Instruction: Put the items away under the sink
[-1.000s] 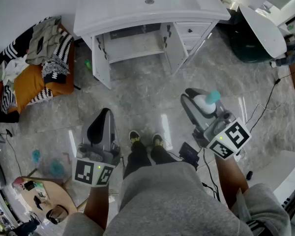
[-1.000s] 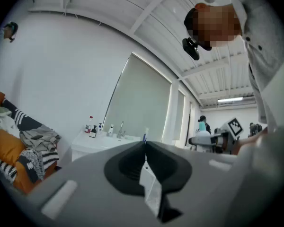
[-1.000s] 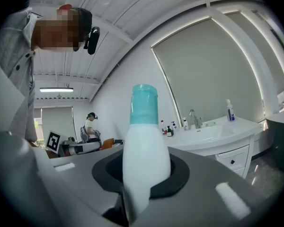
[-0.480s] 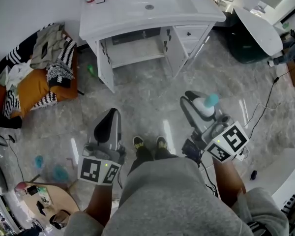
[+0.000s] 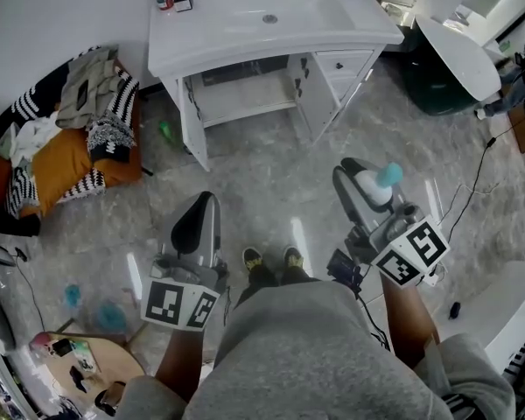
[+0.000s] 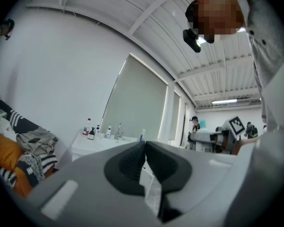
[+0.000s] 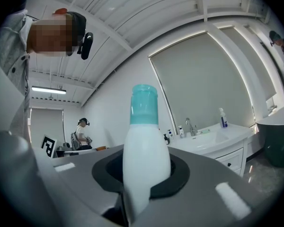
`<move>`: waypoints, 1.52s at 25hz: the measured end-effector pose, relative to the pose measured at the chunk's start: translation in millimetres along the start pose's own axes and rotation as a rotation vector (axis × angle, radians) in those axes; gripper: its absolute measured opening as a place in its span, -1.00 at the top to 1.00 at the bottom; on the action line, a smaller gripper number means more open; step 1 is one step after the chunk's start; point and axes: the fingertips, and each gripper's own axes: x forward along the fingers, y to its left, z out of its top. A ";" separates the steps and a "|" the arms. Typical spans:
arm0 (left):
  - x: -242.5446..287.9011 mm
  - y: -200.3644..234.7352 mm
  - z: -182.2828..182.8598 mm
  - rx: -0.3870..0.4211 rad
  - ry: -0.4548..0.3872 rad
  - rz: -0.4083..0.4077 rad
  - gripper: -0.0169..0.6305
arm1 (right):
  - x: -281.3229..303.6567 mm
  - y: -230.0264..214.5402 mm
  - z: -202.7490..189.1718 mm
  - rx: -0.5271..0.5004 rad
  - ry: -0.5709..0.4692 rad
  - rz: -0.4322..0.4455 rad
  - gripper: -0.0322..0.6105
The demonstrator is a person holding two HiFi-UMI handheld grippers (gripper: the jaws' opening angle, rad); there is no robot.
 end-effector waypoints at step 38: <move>-7.8 26.4 -1.0 -0.019 0.015 -0.082 0.91 | 5.0 34.1 -8.3 -0.038 0.000 -0.105 0.66</move>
